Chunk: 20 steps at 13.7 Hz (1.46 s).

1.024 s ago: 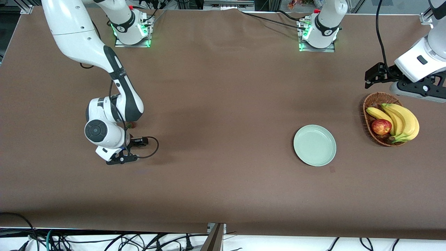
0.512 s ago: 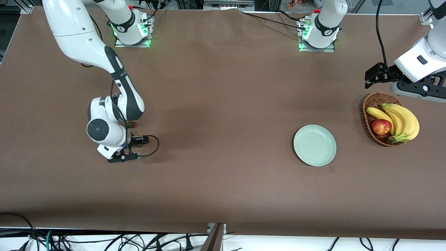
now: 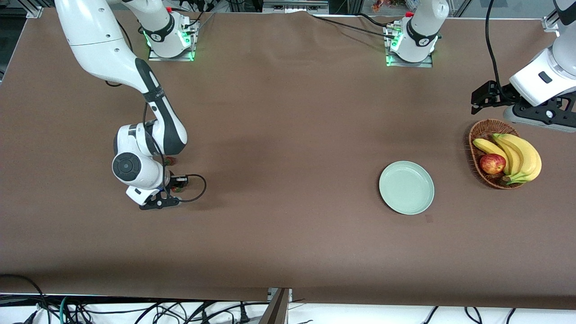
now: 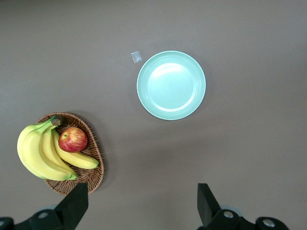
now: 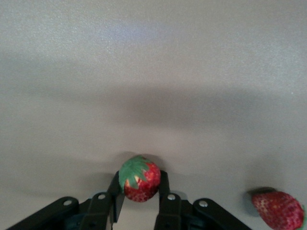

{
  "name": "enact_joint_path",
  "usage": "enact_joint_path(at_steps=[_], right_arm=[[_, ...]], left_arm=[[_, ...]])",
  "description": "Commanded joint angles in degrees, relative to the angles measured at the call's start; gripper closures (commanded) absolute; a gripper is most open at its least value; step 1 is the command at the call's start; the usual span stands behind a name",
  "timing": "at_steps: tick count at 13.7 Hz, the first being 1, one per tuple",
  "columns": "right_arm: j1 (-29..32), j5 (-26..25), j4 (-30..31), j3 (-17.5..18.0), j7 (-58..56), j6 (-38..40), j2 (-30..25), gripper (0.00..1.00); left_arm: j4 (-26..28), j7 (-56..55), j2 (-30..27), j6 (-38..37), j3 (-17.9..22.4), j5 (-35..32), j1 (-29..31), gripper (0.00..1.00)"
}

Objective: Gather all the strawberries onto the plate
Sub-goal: 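Lower the right gripper and grasp one strawberry, then carry the strawberry to mid-table with the right gripper and release it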

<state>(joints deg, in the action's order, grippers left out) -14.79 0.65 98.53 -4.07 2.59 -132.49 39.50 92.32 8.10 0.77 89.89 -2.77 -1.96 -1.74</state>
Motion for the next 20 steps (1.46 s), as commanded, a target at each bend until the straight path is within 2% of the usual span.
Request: enact_joint_path(at_steps=[1,4,8,13,15,17,20], right_arm=[[-0.9,0.6,0.9,0.2,2.3,-0.4,-1.3,0.81],[-4.7,0.7,-3.7,0.2,8.4,-0.4,-0.1,0.81],[-14.5,0.7,-10.5,0.2,26.8,-0.7,4.1,0.81],[-27.1,0.7,-24.3,0.5,52.7,-1.4,12.4,0.81],[-28.9,0.6,-27.3,4.0,60.0,-5.6,14.7,0.81],[-30.5,0.6,-28.0,6.6,63.8,-14.5,16.8,0.80],[-34.2,0.5,-30.4,6.6,64.3,-17.9,19.4,0.80]], left_arm=[[-1.7,-0.2,0.6,-1.1,0.0,1.4,0.1,0.00],[-1.7,-0.2,0.6,-1.1,0.0,1.5,0.1,0.00],[-1.7,-0.2,0.6,-1.1,0.0,1.4,0.1,0.00],[-1.7,-0.2,0.6,-1.2,0.0,1.4,0.1,0.00],[-1.7,-0.2,0.6,-1.2,0.0,1.4,0.1,0.00],[-1.7,-0.2,0.6,-1.2,0.0,1.4,0.1,0.00],[-1.7,-0.1,0.6,-1.2,0.0,1.4,0.1,0.00]])
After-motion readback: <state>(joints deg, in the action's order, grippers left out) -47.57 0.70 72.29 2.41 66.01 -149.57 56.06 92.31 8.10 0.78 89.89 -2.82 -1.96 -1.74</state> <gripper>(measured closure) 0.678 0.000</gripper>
